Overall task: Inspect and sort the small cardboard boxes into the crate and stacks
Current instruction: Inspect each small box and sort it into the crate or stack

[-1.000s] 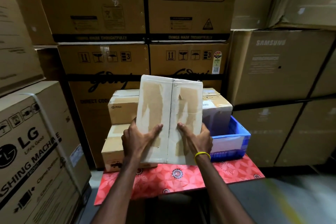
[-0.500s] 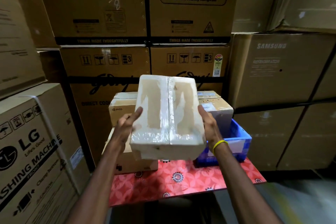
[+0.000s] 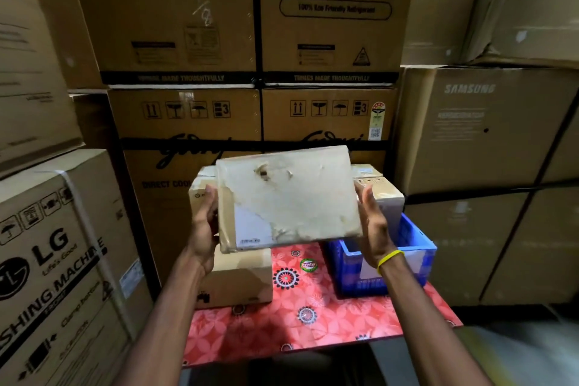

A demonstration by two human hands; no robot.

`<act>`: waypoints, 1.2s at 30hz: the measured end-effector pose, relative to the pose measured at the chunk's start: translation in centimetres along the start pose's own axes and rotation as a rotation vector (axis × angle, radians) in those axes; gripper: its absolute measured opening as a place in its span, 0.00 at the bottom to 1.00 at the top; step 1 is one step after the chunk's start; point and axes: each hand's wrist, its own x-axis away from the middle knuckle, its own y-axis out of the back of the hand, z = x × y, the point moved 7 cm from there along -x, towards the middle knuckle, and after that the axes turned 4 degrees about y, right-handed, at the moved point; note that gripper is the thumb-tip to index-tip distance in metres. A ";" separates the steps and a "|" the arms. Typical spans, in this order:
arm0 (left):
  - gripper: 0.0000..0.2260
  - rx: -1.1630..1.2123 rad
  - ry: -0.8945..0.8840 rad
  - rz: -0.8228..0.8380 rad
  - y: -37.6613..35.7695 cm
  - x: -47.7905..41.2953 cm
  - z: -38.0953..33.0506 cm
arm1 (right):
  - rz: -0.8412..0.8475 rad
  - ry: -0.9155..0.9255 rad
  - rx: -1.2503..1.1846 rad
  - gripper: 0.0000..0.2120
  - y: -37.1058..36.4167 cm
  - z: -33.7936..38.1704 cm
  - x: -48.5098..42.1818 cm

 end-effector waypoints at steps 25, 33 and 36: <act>0.53 -0.857 -0.178 -0.436 -2.2 1.2 -0.9 | -0.195 0.040 0.541 0.53 0.7 -3.9 -1.5; 0.50 -0.883 -0.150 -0.459 -2.6 1.8 -1.2 | -0.255 0.053 0.571 0.51 0.9 -4.2 -1.4; 0.51 -0.910 -0.155 -0.427 -2.8 1.8 -1.3 | -0.253 0.036 0.569 0.52 1.0 -4.4 -1.2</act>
